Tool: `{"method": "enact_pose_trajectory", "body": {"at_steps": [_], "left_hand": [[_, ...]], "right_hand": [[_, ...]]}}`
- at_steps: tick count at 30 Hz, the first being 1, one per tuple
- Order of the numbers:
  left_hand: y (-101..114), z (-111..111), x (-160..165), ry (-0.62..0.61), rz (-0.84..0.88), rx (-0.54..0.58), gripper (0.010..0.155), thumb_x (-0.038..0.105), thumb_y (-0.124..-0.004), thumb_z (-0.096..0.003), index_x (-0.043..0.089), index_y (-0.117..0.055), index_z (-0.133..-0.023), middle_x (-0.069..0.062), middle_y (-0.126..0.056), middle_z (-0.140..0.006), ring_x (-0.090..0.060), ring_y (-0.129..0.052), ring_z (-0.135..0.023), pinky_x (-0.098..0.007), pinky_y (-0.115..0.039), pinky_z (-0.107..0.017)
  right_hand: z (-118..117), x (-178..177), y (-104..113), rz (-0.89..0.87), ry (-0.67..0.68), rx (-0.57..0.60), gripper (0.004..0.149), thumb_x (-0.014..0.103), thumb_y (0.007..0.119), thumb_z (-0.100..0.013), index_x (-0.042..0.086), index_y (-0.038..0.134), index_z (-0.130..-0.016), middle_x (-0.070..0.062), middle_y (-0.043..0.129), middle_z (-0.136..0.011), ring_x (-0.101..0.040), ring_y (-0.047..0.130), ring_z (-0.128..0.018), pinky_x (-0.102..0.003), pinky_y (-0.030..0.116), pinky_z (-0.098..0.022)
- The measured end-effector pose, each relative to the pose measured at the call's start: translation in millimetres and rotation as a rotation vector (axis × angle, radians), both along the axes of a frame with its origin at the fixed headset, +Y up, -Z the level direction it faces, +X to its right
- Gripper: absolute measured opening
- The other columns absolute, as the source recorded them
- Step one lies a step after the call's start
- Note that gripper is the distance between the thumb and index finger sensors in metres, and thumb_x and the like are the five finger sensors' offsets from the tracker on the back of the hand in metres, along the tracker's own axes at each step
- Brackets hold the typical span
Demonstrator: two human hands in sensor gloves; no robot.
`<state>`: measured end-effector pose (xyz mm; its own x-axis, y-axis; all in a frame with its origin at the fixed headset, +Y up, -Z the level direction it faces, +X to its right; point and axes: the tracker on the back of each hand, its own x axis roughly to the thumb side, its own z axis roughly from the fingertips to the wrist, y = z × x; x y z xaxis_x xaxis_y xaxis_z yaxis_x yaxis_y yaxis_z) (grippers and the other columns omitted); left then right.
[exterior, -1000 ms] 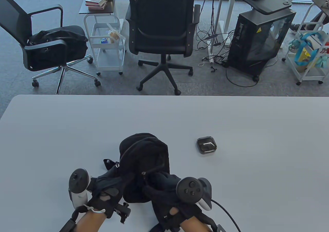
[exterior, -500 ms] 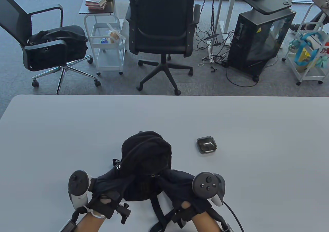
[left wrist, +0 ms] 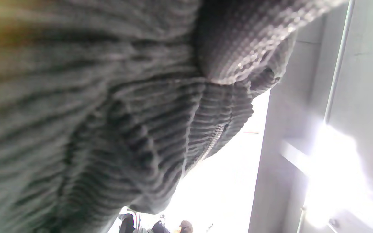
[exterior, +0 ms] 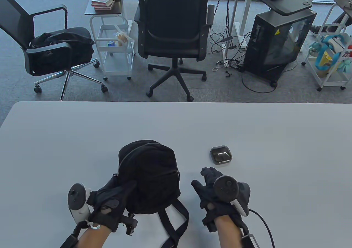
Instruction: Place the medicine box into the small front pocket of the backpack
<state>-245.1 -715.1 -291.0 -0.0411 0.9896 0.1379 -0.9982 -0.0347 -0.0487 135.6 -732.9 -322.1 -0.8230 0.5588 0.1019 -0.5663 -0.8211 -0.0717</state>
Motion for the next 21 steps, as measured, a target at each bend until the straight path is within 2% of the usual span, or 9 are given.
{"method": "enact_pose_trajectory", "body": {"at_steps": [4,8,12,15,19,20,21], "left_hand": [[0,0,0,0.001,-0.003,-0.017,0.044,0.034,-0.092,-0.0485,0.02,-0.086,-0.089,-0.007,-0.099,-0.082,-0.042,-0.09,-0.08,-0.07,-0.062,-0.058],[0,-1,2,-0.022,0.0,-0.023,0.044,0.035,-0.092,-0.0488,0.02,-0.086,-0.09,-0.007,-0.098,-0.082,-0.042,-0.09,-0.08,-0.07,-0.062,-0.058],[0,0,2,-0.023,0.001,-0.029,0.044,0.034,-0.092,-0.049,0.019,-0.086,-0.09,-0.008,-0.098,-0.082,-0.043,-0.09,-0.08,-0.07,-0.062,-0.058],[2,-1,1,-0.035,0.003,-0.027,0.044,0.035,-0.091,-0.0494,0.019,-0.085,-0.09,-0.008,-0.098,-0.083,-0.043,-0.089,-0.08,-0.07,-0.061,-0.058],[3,-1,2,-0.053,0.004,-0.031,0.044,0.035,-0.091,-0.0495,0.018,-0.085,-0.09,-0.008,-0.098,-0.083,-0.043,-0.089,-0.08,-0.071,-0.061,-0.058],[3,-1,2,-0.057,0.003,-0.032,0.044,0.034,-0.091,-0.0495,0.018,-0.085,-0.09,-0.008,-0.098,-0.083,-0.043,-0.089,-0.08,-0.07,-0.061,-0.058],[3,-1,2,-0.06,-0.001,-0.031,0.044,0.034,-0.091,-0.0496,0.018,-0.085,-0.09,-0.008,-0.098,-0.083,-0.043,-0.089,-0.08,-0.071,-0.061,-0.058]], "right_hand": [[-20,28,-14,0.076,-0.161,-0.069,0.083,0.05,0.084,-0.051,-0.006,0.054,-0.106,-0.039,0.044,-0.107,-0.068,0.047,-0.092,-0.077,0.041,-0.057],[-49,39,-11,0.189,-0.199,-0.16,0.088,0.053,0.083,-0.051,-0.003,0.047,-0.109,-0.038,0.039,-0.109,-0.067,0.042,-0.094,-0.078,0.037,-0.058],[-85,37,-17,0.216,-0.236,-0.27,0.091,0.058,0.082,-0.051,0.005,0.041,-0.113,-0.037,0.035,-0.11,-0.068,0.037,-0.095,-0.078,0.034,-0.059],[-106,31,-25,0.249,-0.243,-0.308,0.094,0.061,0.082,-0.051,0.011,0.035,-0.115,-0.037,0.035,-0.111,-0.069,0.038,-0.095,-0.078,0.035,-0.06],[-131,25,-36,0.395,-0.261,-0.362,0.094,0.063,0.081,-0.051,0.013,0.034,-0.115,-0.036,0.041,-0.11,-0.067,0.041,-0.095,-0.077,0.035,-0.06],[-134,23,-37,0.429,-0.282,-0.353,0.092,0.06,0.083,-0.05,0.012,0.038,-0.114,-0.033,0.051,-0.108,-0.066,0.047,-0.094,-0.076,0.037,-0.06],[-136,17,-37,0.474,-0.29,-0.298,0.089,0.055,0.086,-0.049,0.009,0.044,-0.112,-0.034,0.06,-0.104,-0.061,0.061,-0.09,-0.074,0.046,-0.059]]}}
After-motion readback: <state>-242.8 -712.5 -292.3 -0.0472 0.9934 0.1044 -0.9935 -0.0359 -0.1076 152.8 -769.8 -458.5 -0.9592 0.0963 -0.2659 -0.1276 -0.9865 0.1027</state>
